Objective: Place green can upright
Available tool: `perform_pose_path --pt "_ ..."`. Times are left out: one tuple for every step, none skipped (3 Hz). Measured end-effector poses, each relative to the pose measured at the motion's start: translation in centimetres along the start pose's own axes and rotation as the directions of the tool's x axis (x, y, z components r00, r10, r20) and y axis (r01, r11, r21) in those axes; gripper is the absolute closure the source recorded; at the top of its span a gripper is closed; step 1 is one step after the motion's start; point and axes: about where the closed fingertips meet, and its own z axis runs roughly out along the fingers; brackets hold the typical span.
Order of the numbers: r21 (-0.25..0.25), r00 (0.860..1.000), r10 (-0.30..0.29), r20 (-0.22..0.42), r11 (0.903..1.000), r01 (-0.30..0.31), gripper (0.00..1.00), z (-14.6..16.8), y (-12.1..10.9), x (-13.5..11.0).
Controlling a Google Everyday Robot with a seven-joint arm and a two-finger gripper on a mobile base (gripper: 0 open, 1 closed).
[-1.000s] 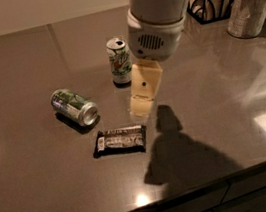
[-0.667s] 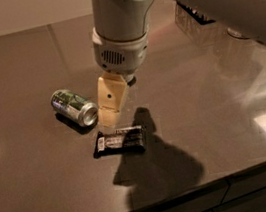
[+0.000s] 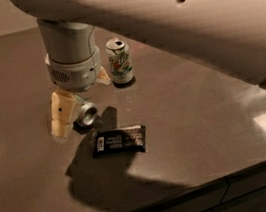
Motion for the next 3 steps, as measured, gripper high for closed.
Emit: perform_pose_path --pt "-0.016 0.998 0.056 0.008 0.9983 -0.056 0.00 1.3 0.2 -2.3" --pt "-0.009 0.995 0.097 0.025 0.9953 -0.097 0.00 1.9 -0.2 -4.4" --pt "-0.002 0.993 0.116 0.030 0.9932 -0.116 0.00 2.5 -0.3 -5.9"
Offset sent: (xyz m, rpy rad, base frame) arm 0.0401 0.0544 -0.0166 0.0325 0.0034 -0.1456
